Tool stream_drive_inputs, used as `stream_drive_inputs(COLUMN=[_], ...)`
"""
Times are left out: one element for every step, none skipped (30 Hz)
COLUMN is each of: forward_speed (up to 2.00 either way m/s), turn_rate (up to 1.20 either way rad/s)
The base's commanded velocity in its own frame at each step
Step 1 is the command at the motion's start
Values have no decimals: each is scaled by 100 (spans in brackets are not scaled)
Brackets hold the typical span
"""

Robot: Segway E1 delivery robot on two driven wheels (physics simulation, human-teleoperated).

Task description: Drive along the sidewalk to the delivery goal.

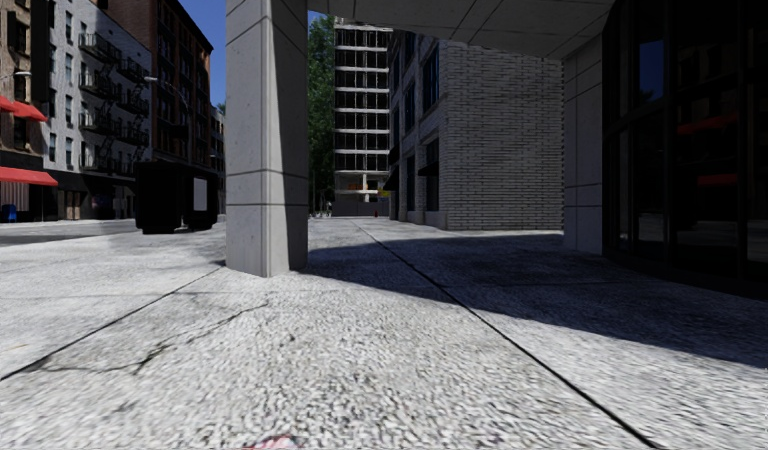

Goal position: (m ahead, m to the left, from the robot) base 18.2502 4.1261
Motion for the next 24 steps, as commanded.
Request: stream_drive_inputs(forward_speed=[200, 200, 200, 200, 200, 200, 200, 200, 200, 200, 200, 200, 200, 200, 200, 200, 200, 200, 200, 200, 200, 200, 200, 200], turn_rate=[0, 0, 0, 0, 0, 0, 0, 0, 0, 0, 0, 0, 0, 0, 0, 0, 0, 0, 0, 0, 0, 0, 0, 0])
